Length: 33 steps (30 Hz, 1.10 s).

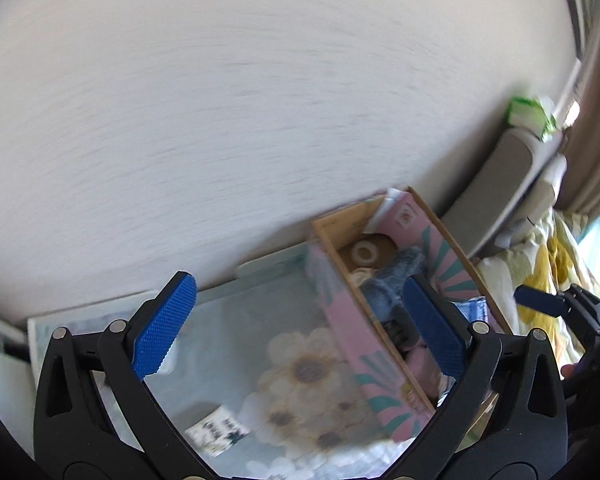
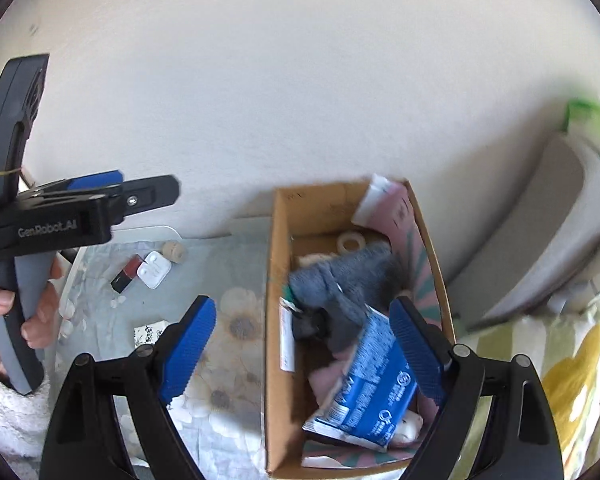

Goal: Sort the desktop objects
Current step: 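Move both open tools back over the tray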

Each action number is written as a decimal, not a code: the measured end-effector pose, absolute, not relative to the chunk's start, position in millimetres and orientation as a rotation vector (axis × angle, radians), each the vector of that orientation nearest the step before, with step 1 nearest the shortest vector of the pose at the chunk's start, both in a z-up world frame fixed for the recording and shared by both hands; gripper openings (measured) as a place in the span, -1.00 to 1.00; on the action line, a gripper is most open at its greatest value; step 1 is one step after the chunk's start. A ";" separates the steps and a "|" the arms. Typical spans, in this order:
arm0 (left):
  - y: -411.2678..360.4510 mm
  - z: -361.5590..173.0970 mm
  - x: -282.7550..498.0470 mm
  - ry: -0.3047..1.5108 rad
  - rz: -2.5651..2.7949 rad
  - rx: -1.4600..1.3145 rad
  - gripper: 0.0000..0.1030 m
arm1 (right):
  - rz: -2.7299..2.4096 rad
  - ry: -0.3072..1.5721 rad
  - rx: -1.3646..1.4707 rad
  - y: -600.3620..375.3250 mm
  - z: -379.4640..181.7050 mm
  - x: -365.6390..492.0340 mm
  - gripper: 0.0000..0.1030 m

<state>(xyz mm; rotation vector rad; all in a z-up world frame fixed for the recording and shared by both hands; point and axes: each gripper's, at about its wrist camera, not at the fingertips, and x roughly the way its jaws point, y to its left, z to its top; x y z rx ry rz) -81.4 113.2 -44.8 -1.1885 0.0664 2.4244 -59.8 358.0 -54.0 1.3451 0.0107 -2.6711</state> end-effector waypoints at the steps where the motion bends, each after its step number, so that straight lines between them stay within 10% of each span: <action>1: 101.0 -43.3 -80.0 0.046 2.444 -1.190 0.99 | -2.665 0.021 1.343 352.6 -53.4 -60.2 0.68; 33: -139.9 -66.2 -16.9 -0.220 2.822 -1.302 0.98 | -2.347 0.076 1.368 222.7 -89.7 -56.2 0.68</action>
